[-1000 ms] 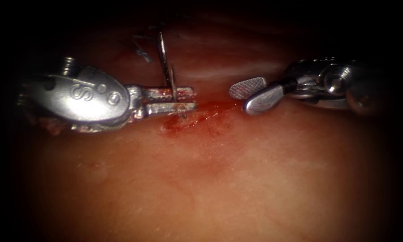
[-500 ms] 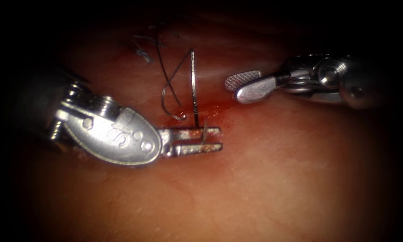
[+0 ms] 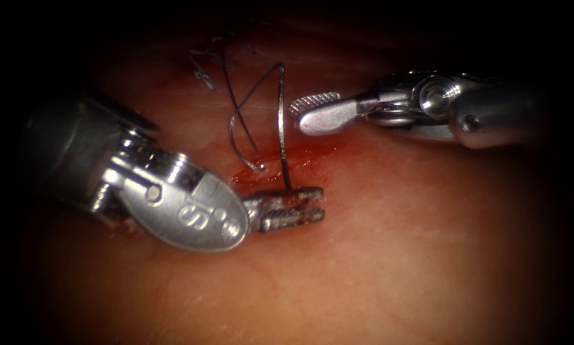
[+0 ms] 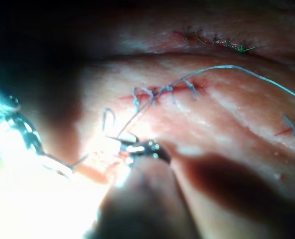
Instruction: Wound Closure
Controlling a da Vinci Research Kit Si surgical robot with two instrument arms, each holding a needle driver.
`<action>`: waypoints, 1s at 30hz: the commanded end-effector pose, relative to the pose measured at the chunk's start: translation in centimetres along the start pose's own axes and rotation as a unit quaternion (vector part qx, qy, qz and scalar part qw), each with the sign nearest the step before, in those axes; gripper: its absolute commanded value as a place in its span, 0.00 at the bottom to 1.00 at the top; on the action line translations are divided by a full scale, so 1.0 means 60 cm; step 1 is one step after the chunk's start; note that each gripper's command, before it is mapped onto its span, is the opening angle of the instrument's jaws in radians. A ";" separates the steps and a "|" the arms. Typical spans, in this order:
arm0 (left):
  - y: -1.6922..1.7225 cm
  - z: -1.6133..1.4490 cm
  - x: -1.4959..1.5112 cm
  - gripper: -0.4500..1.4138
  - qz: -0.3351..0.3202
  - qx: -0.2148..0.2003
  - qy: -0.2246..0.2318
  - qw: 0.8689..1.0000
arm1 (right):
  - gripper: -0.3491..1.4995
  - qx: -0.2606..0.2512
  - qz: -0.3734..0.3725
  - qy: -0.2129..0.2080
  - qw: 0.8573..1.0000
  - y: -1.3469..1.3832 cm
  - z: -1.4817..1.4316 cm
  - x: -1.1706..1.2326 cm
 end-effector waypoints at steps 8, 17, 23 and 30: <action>0.0018 0.0018 -0.0003 0.00 0.008 -0.003 -0.007 1.000 | 0.44 0.007 0.011 -0.005 1.000 0.0002 0.0024 -0.0005; 0.0018 0.0020 -0.0008 0.00 0.009 -0.004 -0.009 1.000 | 0.44 0.019 0.020 -0.018 0.999 -0.0016 0.0038 -0.0017; 0.0019 0.0020 -0.0008 0.00 0.009 -0.004 -0.009 1.000 | 0.44 0.023 0.025 -0.022 0.999 -0.0021 0.0045 -0.0024; 0.0019 0.0019 -0.0006 0.00 0.011 -0.004 -0.009 1.000 | 0.20 0.022 0.030 -0.022 0.999 -0.0018 0.0047 -0.0025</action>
